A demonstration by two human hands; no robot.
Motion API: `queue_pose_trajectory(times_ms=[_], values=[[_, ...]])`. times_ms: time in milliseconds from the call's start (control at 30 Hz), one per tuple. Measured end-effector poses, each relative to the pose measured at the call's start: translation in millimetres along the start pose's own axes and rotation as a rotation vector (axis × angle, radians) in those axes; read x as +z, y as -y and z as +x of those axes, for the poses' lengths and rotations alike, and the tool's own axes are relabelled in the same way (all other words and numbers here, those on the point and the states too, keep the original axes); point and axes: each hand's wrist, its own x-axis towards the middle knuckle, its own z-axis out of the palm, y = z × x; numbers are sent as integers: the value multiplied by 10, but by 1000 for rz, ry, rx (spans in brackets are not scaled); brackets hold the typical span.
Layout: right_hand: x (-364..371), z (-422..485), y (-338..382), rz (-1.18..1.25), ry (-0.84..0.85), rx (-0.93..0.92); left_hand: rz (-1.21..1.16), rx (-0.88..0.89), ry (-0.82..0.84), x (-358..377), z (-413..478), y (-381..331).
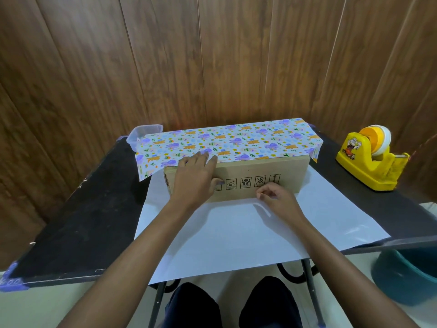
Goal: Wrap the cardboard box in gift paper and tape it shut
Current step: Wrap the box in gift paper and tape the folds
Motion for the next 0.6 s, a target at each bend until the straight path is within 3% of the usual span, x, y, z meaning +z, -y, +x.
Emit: queue_pose_trajectory(times_ms=[233,400,467,600], values=[[20,-1,-23,-26,-2,-40,32,-19,-14,-7,-31,-45],[103,45,337,-356,-287,-513,35,-27,-13,-6,-32,-46],[101,187,526,-508,-322,-618,33,-29,-20,-13,-29,-53],[74,434,650,-818,28,-458,-73,-44,-24,-84,-50,16]])
